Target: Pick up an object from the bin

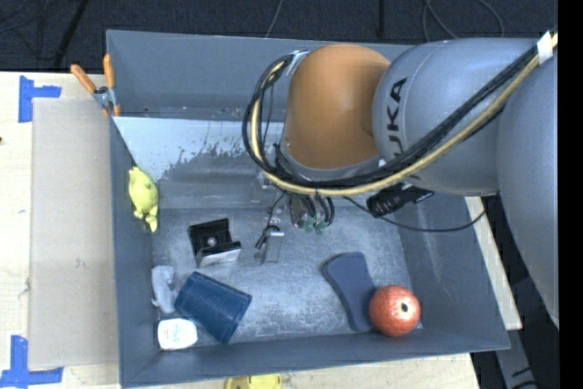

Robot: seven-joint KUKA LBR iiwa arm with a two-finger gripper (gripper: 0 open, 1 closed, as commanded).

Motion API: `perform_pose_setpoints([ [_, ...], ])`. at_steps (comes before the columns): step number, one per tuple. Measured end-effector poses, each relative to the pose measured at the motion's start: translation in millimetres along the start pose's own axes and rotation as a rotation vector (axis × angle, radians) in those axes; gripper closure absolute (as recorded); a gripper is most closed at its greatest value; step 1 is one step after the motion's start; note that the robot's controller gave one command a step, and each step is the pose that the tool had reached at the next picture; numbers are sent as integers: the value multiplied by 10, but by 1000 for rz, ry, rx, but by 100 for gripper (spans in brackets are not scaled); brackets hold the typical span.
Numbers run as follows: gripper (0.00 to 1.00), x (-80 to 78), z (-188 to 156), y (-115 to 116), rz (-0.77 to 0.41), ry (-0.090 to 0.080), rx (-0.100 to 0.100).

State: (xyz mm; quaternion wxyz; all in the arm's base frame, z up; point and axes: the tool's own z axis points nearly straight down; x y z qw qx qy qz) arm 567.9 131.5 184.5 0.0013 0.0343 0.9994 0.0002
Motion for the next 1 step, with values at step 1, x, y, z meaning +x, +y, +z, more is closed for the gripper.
perform_pose_setpoints([
  [1, 0, -189, 121, 172, -1, -2, 0],
])
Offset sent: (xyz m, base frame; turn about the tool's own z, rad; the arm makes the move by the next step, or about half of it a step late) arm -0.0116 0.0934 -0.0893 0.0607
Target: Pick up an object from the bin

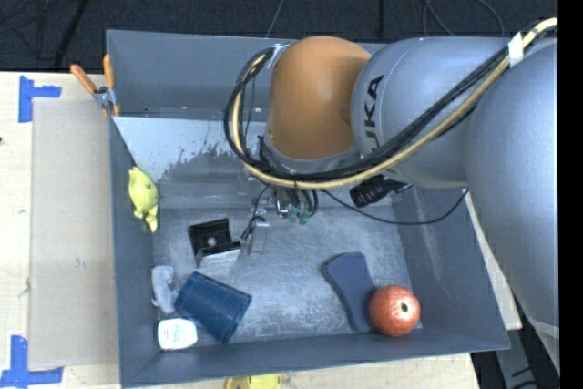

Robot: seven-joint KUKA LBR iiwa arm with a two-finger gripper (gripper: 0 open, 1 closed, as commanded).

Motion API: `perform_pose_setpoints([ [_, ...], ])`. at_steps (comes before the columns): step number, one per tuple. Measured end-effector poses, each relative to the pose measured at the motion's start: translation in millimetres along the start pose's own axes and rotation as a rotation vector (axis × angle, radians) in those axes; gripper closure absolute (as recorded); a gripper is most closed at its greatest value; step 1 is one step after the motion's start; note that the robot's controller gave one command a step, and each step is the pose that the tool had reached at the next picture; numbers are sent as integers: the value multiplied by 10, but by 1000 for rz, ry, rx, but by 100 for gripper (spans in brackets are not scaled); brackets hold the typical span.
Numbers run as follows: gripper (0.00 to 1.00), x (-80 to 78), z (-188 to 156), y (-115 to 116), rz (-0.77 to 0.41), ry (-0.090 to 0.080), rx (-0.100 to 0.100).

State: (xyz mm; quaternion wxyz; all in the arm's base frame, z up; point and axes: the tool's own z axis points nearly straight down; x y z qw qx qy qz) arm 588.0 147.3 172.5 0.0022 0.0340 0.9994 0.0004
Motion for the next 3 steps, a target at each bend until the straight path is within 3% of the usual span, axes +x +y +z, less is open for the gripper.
perform_pose_setpoints([
  [1, 0, 86, 287, 243, -284, 3, 0],
  [2, 0, 204, 591, 318, -110, 3, -1],
  [3, 100, -33, 1012, 390, -283, 7, 0],
])
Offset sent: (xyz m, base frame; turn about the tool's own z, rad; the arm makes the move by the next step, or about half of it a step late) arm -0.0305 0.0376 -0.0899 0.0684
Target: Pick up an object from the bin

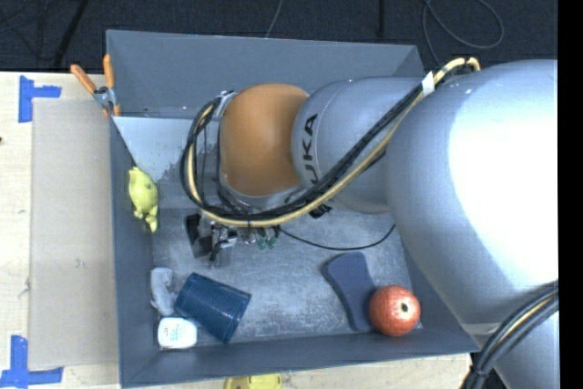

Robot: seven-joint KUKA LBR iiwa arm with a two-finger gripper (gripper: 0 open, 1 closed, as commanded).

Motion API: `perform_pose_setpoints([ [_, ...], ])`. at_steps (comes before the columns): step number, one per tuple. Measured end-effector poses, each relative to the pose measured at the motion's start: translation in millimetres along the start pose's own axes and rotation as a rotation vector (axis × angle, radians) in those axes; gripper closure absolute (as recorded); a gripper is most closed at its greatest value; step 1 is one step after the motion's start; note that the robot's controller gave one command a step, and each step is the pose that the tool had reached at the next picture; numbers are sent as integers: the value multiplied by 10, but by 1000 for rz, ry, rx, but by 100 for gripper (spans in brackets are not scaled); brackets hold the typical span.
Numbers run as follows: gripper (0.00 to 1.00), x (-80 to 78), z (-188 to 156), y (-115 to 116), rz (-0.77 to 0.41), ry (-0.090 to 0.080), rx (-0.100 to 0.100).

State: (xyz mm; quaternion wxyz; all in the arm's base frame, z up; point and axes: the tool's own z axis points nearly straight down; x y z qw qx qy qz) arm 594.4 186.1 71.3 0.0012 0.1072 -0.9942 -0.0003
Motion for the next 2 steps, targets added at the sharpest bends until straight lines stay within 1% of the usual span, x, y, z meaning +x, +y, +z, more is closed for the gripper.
perform_pose_setpoints([
  [1, 100, 0, 0, 0, 1, 0, 0],
  [2, 100, -75, -1705, -292, -77, -9, 1],
])
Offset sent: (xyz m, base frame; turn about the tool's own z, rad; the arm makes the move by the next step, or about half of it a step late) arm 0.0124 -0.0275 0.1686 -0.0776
